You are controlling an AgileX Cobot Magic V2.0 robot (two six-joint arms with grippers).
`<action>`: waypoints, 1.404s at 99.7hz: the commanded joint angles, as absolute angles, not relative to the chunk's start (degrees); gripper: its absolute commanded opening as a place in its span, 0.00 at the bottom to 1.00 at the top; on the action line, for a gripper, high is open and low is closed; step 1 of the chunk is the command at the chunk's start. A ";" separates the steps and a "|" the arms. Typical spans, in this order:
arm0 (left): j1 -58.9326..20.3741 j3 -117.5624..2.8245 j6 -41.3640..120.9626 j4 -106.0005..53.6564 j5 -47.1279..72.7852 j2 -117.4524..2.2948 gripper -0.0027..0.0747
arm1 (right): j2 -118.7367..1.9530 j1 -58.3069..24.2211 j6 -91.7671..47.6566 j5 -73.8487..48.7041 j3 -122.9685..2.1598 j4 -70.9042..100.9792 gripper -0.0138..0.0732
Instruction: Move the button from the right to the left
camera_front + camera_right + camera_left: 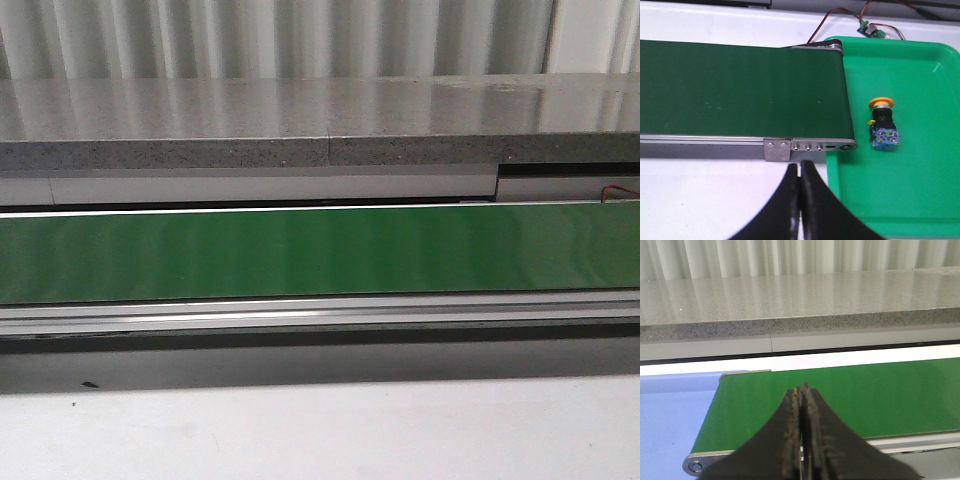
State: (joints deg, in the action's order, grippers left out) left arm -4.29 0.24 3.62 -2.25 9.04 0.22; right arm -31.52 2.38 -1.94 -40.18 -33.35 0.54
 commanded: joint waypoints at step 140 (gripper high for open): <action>-4.09 2.40 3.48 -2.33 4.59 2.03 0.01 | -90.57 28.45 -4.56 -43.91 -62.11 0.00 0.87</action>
